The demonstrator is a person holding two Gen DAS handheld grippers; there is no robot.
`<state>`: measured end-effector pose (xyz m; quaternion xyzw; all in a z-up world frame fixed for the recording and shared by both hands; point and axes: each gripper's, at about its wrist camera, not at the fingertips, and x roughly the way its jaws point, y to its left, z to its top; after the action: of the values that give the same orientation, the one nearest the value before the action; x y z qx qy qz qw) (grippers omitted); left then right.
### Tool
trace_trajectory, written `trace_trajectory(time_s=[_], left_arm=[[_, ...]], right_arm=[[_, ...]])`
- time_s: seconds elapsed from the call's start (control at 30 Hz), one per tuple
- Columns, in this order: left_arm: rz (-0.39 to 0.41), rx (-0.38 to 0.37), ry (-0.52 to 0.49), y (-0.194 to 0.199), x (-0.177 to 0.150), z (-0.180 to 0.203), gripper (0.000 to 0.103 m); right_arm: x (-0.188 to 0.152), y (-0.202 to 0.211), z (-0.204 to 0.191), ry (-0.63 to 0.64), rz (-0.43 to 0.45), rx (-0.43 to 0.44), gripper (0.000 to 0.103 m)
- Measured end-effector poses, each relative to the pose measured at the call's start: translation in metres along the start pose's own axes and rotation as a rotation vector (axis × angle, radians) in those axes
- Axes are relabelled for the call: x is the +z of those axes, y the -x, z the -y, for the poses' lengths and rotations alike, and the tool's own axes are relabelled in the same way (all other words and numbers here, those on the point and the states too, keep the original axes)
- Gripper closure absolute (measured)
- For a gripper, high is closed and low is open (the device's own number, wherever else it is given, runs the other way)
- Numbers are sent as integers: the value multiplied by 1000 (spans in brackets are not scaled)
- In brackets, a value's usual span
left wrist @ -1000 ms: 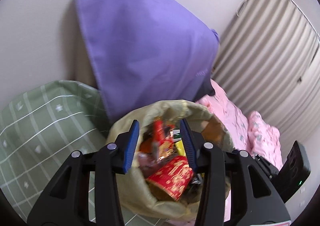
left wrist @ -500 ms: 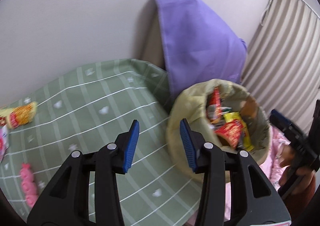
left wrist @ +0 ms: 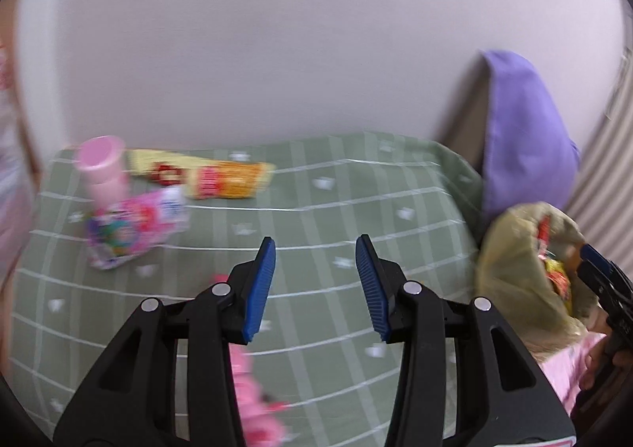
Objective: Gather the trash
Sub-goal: 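Move both tools back over the table toward the pink tissue pack and snack stick, then grasp the yellow snack stick with the right tool while the left tool grasps the pink Kleenex pack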
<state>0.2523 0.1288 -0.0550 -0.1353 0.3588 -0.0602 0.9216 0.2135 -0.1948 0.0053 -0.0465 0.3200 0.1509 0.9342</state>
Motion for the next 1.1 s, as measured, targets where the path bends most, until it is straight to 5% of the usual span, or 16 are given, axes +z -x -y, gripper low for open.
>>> trace_trajectory(time_s=[0.2, 0.53, 0.73, 1.1], left_arm=[[32, 130, 80, 9, 3, -65, 63], [3, 237, 115, -21, 24, -142, 63], [-17, 197, 175, -40, 30, -172, 63], [-154, -62, 239, -36, -2, -158, 63]], right_arm=[[8, -49, -39, 43, -68, 107, 44], [29, -118, -110, 142, -142, 222, 44], [49, -156, -132, 160, -179, 301, 44], [79, -258, -210, 374, -223, 469, 44]])
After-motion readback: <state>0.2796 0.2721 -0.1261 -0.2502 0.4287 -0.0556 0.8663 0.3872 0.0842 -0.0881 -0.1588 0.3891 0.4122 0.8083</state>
